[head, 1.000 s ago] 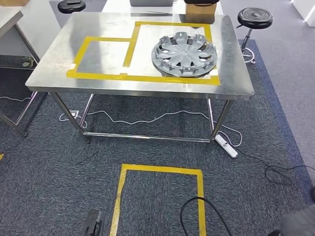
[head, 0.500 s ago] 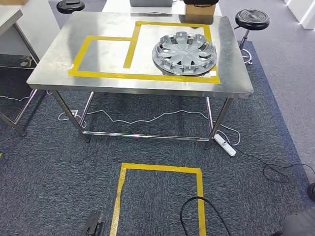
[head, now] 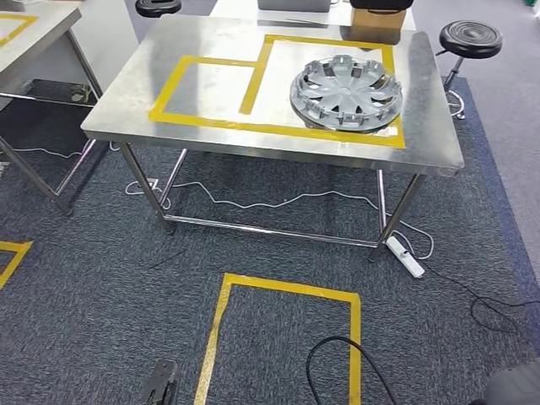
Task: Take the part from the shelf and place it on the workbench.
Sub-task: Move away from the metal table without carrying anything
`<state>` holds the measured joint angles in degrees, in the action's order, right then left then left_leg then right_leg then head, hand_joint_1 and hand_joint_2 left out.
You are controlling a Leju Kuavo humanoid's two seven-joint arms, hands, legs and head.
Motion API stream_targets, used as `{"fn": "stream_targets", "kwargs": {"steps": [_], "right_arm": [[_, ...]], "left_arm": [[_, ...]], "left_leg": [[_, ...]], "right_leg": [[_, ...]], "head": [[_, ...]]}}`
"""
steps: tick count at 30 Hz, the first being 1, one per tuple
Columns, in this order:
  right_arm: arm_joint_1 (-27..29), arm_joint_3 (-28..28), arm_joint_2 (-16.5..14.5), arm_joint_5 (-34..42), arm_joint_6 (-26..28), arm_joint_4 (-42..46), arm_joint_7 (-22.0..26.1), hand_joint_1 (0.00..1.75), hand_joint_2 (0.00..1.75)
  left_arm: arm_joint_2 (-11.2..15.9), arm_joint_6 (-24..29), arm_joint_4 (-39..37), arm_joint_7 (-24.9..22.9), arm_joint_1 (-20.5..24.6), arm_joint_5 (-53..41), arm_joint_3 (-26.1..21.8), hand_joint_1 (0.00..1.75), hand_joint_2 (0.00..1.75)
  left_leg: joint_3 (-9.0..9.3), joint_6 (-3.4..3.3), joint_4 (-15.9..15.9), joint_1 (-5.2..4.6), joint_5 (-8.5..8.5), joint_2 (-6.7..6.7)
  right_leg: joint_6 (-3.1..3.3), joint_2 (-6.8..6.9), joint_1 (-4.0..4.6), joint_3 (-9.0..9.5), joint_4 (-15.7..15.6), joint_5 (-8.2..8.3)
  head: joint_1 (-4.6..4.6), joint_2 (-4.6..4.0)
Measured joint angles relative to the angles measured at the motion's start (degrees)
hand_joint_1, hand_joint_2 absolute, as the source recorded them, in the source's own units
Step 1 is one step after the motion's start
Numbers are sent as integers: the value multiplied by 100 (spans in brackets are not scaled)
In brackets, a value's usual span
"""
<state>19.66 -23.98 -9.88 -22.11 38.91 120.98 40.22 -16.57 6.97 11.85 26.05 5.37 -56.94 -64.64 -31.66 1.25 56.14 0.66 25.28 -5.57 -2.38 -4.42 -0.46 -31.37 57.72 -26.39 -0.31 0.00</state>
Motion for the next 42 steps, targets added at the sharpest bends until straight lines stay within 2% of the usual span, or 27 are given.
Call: {"fn": "stream_targets", "kwargs": {"steps": [1,3,5,6,7,8,10,11,13,14,16,18,21,22,23,24,25,27,29,31,32,34,36,38,39,40,42], "right_arm": [[-1,-3,1,-8,-1,0,0,0,0],[-3,-10,1,-20,-2,0,0,0,0],[2,-15,1,-30,-2,0,0,0,0],[4,-15,1,-32,-2,0,-1,0,0],[4,-15,1,-32,-2,0,0,0,0],[4,-15,1,-32,-2,0,-1,0,0],[3,-15,1,-32,-2,0,0,0,0],[3,-15,1,-32,-2,0,0,0,0],[4,-15,1,-34,-2,0,-1,0,0],[3,-15,2,-35,-1,0,-1,0,0],[-2,-15,3,-37,-1,1,-1,0,0],[-3,-15,4,-38,-1,2,0,0,0],[4,-15,9,-39,0,4,0,0,0],[4,-15,11,-38,0,4,0,0,0],[4,-15,12,-39,0,4,0,0,0],[3,-15,13,-40,0,4,0,0,0],[2,-16,14,-42,0,4,0,0,0],[3,-17,14,-49,0,4,0,0,0],[4,-21,15,-59,0,5,-3,0,0],[-1,-29,16,-67,0,7,-4,0,0],[-5,-36,16,-71,-1,7,-3,0,0],[-4,-46,16,-71,-2,10,-2,0,0],[2,-51,16,-62,-2,15,-2,0,0],[0,-52,20,-46,-2,14,-2,0,0],[-4,-55,22,-42,-2,14,-2,0,0],[-8,-57,25,-41,-2,13,-2,0,0],[-11,-63,27,-46,-2,14,-2,0,0]], "left_arm": [[2,0,0,0,-6,-1,0,0,0],[4,0,0,0,-7,-2,1,0,0],[7,0,0,0,7,-2,2,0,0],[8,0,0,0,12,-1,2,0,0],[10,0,0,0,9,0,2,0,0],[12,0,0,0,2,0,1,0,0],[15,0,0,0,-9,-1,1,0,0],[16,-1,0,1,-7,-2,1,0,0],[16,-3,0,6,15,-1,3,0,0],[16,-4,0,9,22,-1,4,0,0],[15,-7,0,11,15,0,3,0,0],[13,-7,0,11,1,0,2,0,0],[11,-5,0,11,9,1,1,0,0],[11,-8,0,7,6,1,0,0,0],[11,-15,0,-3,2,1,0,0,0],[10,-26,0,-16,-3,1,0,0,0],[10,-38,0,-29,-4,1,0,0,0],[9,-45,0,-42,1,-2,0,0,0],[8,-20,0,-42,6,-9,1,0,0],[8,25,0,-42,-5,-16,1,0,0],[7,41,0,-44,-14,-22,1,0,0],[5,54,0,-57,-13,-43,6,0,0],[3,64,0,-117,7,-60,17,0,0],[3,70,0,-236,9,-45,22,0,0],[3,52,0,-293,3,-18,21,0,0],[3,22,0,-329,-2,12,17,0,0],[0,-49,0,-362,5,27,14,0,0]], "left_leg": [[-20,37,2,12,-4,-3],[-131,102,189,5,139,168],[-448,151,833,-8,515,413],[-637,167,1231,-8,699,466],[-767,174,1520,-7,791,484],[-802,175,1617,-8,773,489],[-539,158,1169,-11,457,550],[-311,142,768,-19,269,673],[12,76,135,-46,68,891],[55,39,17,-61,56,941],[26,-40,-14,-66,46,837],[17,-111,-26,-47,16,719],[-6,-183,-31,-30,-20,536],[-14,-189,-30,-31,-26,472],[-17,-188,-28,-32,-31,405],[-15,-181,-28,-32,-37,328],[-11,-170,-26,-28,-44,248],[-18,-131,-13,-28,-55,102],[-66,-64,-1,-27,-79,-11],[-118,14,-9,-5,-117,-107],[-140,46,6,-2,-108,-66],[-288,95,299,-13,95,180],[-630,132,1023,-20,489,428],[-904,153,1623,-14,700,480],[-902,155,1648,-14,649,490],[-776,149,1429,-14,494,521],[-328,130,633,-28,140,757]], "right_leg": [[37,64,2,-3,-10,17],[109,206,-9,0,-48,48],[151,364,-11,-14,-69,62],[157,444,-7,-26,-68,63],[160,520,-4,-35,-68,63],[161,593,-3,-39,-67,64],[156,725,-3,-30,-66,62],[144,782,5,-22,-64,59],[92,883,42,-24,-35,44],[62,932,59,-28,-25,40],[3,1033,60,-23,-25,31],[-59,904,35,-73,135,-113],[-112,511,12,-527,1191,-681],[-116,473,12,-678,1517,-795],[-115,460,12,-743,1652,-798],[-109,451,10,-704,1571,-692],[-98,421,3,-557,1265,-496],[-77,199,-32,-165,447,-145],[-49,15,-52,26,37,-52],[10,68,-37,27,13,-49],[49,126,-34,24,2,-34],[127,265,-41,26,-29,-5],[170,421,-29,12,-36,0],[179,578,-19,-2,-35,-1],[178,651,-18,-3,-34,-1],[173,720,-18,1,-34,-4],[141,840,4,19,-21,-21]], "head": [[1,0],[-26,0],[-58,0],[-64,0],[-63,0],[-64,0],[-63,0],[-64,0],[-66,0],[-67,0],[-63,0],[-44,0],[3,0],[8,0],[9,0],[8,0],[10,0],[11,0],[4,0],[-2,0],[-2,0],[-37,0],[-70,0],[-70,0],[-70,0],[-70,0],[-76,0]]}}
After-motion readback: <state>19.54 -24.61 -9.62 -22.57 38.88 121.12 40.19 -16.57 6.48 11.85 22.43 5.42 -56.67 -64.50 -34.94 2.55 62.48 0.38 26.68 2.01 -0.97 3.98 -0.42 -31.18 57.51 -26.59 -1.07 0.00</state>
